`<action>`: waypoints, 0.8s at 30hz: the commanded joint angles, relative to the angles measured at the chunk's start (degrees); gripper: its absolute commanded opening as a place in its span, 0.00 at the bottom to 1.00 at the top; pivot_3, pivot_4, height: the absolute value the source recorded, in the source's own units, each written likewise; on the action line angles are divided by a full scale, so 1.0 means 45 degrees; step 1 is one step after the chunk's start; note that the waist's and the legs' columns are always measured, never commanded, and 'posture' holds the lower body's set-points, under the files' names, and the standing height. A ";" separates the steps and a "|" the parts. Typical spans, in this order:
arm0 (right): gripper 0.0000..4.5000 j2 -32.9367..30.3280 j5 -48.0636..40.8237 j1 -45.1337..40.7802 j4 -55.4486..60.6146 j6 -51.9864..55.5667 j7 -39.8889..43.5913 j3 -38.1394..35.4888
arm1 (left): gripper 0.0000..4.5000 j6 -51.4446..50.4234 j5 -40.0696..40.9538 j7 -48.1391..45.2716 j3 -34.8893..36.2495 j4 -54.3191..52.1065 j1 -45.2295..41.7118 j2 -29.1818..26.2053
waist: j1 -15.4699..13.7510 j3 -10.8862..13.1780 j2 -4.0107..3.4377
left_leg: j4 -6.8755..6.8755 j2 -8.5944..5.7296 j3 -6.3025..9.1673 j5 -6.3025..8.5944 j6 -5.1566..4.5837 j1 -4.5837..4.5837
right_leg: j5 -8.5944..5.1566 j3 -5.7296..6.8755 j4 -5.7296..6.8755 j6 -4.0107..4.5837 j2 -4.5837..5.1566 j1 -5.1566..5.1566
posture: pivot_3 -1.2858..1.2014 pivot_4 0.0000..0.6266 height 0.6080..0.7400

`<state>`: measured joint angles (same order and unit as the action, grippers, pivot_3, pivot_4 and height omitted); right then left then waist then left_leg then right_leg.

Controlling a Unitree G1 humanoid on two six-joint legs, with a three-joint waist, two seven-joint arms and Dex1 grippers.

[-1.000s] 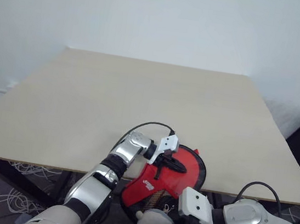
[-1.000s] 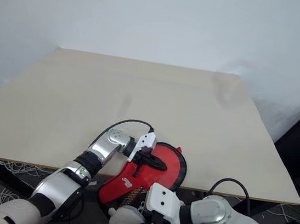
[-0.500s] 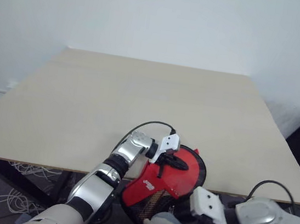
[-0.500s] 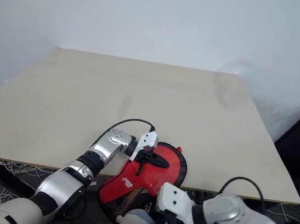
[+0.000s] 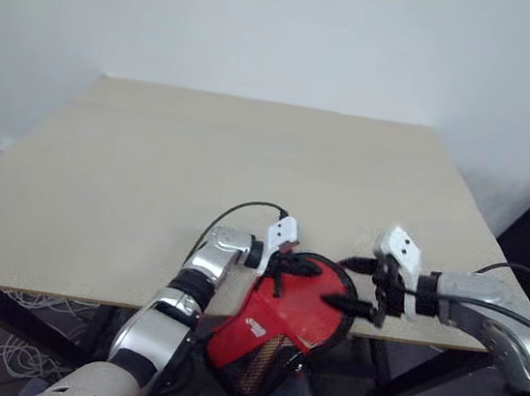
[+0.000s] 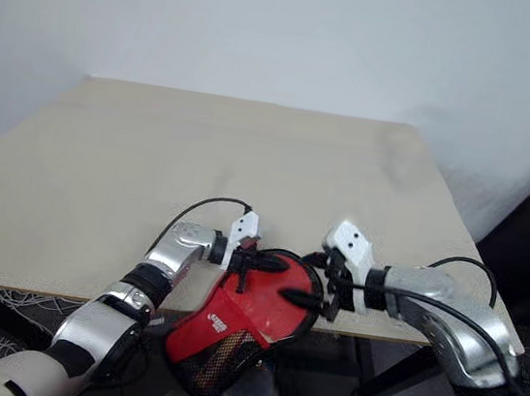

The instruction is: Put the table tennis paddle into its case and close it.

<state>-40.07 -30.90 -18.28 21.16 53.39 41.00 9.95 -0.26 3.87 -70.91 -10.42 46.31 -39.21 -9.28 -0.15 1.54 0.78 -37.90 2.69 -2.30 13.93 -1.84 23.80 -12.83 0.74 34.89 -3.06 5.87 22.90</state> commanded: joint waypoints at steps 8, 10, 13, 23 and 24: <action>1.00 0.1966 0.1943 -0.0266 -0.2609 -0.1440 -0.1320 0.0318 | 0.68 -0.4114 0.1767 0.1216 0.1140 -0.6174 0.2383 -0.1619 | -0.0010 0.0010 -0.0021 | -0.0044 -0.0017 0.0013 -0.0006 -0.0011 0.0163 | 0.0023 -0.0004 0.0018 -0.0029 -0.0010 0.0130 | 0.52 0.00 1.00; 1.00 0.2154 0.2095 -0.0094 -0.2855 -0.1614 -0.1330 0.0281 | 0.83 -0.4395 0.2083 0.1641 0.1470 -0.7120 0.2779 -0.1861 | -0.0004 0.0015 -0.0028 | -0.0063 -0.0016 0.0013 -0.0013 -0.0021 0.0159 | 0.0024 -0.0004 0.0024 -0.0027 -0.0009 0.0121 | 0.52 0.00 1.00; 1.00 0.2391 0.2182 0.0172 -0.3108 -0.1826 -0.1295 0.0160 | 0.99 -0.4641 0.2361 0.2371 0.1929 -0.8078 0.3214 -0.2122 | -0.0001 0.0024 -0.0042 | -0.0089 -0.0014 0.0015 -0.0022 -0.0031 0.0153 | 0.0026 -0.0005 0.0038 -0.0030 -0.0007 0.0113 | 0.52 0.00 1.00; 0.39 0.3437 0.2370 0.0376 -0.4155 -0.2299 -0.1633 -0.0198 | 1.00 -0.5703 0.3413 0.3968 0.3221 -0.9147 0.3965 -0.2763 | 0.0030 0.0043 -0.0073 | -0.0094 -0.0012 0.0006 -0.0090 -0.0004 0.0106 | 0.0037 -0.0010 0.0126 -0.0052 -0.0008 0.0111 | 0.52 0.00 1.00; 0.32 0.3558 0.2385 0.0307 -0.4229 -0.2335 -0.1651 -0.0217 | 1.00 -0.5686 0.3436 0.4053 0.3259 -0.9154 0.4031 -0.2813 | 0.0030 0.0043 -0.0072 | -0.0094 -0.0012 0.0005 -0.0095 0.0002 0.0094 | 0.0034 -0.0013 0.0145 -0.0049 -0.0008 0.0111 | 0.52 0.00 1.00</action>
<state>-24.84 -20.50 -16.38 2.79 43.01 33.86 9.00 -26.24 18.39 -53.41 3.37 7.20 -20.47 -21.43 -0.02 1.74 0.46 -38.32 2.64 -2.28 13.48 -1.79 24.16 -12.72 0.68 35.60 -3.23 5.83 23.39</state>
